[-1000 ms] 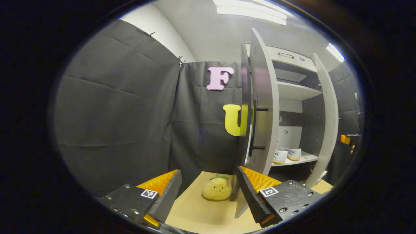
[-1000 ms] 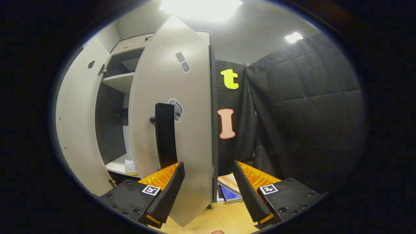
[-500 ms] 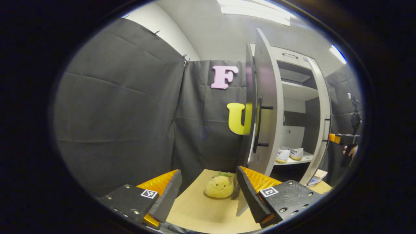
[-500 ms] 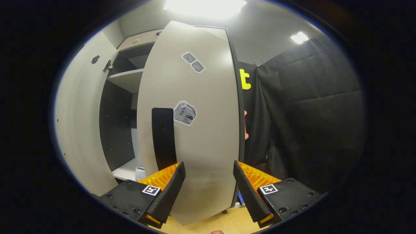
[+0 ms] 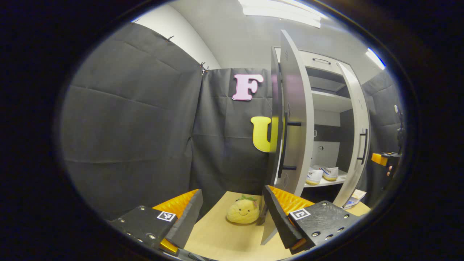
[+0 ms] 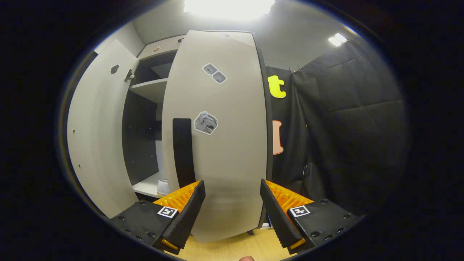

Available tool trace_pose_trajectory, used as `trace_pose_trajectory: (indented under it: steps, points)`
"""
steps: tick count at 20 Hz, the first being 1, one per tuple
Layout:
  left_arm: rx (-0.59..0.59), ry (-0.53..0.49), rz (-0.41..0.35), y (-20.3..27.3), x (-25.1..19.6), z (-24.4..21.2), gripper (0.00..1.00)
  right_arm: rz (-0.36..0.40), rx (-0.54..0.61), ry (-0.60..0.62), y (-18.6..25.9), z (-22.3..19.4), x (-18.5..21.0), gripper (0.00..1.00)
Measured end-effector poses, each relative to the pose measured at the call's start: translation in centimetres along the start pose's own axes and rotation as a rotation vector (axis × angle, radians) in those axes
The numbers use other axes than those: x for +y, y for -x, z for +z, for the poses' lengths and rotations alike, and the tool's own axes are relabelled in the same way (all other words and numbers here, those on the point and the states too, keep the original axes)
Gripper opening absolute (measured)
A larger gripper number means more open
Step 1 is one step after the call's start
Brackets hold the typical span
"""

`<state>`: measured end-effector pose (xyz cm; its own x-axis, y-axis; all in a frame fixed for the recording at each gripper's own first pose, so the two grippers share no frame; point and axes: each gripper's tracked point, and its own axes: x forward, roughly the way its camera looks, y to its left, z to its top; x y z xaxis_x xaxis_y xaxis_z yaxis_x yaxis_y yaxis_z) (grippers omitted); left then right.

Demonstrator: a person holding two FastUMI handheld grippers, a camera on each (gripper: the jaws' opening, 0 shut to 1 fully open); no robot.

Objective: Grab one shoe with the right hand and put it into the shoe cabinet, grab the other shoe with the left hand and put it into the shoe cabinet; then close the right door with the right hand and the left door with the left hand.

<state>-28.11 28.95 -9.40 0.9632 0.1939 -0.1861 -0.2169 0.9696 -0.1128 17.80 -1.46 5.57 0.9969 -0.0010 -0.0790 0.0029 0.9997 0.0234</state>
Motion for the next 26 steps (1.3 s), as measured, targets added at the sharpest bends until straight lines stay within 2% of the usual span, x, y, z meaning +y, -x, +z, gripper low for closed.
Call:
trace_pose_trajectory:
  steps: [5, 11, 16, 17, 18, 21, 26]
  points:
    - [-0.034, -0.013, 0.010, -3.4, 0.5, 2.3, 0.99, 0.039, 0.018, 0.014, 2.5, -1.0, -1.0, 0.96]
    - [-0.063, -0.045, -0.008, -8.2, -0.3, 4.6, 0.98, -0.007, 0.040, 0.016, 4.0, -2.2, -4.0, 0.96]
    - [-0.047, -0.028, -0.048, -11.1, -2.3, 4.4, 0.98, -0.051, 0.053, 0.017, 5.1, -2.7, -6.4, 0.96]
    - [-0.047, -0.031, -0.048, -11.3, -2.5, 4.4, 0.99, -0.059, 0.056, 0.019, 5.3, -2.8, -6.8, 0.96]
    - [-0.054, -0.043, -0.042, -11.6, -2.5, 4.5, 0.96, -0.065, 0.057, 0.019, 5.4, -2.9, -7.2, 0.96]
    - [-0.057, -0.030, -0.045, -11.5, -2.9, 4.4, 0.95, -0.079, 0.061, 0.013, 5.8, -3.0, -8.1, 0.96]
    - [-0.051, -0.014, -0.055, -10.7, -4.3, 4.0, 0.94, -0.070, 0.066, 0.010, 5.8, -3.4, -8.1, 0.96]
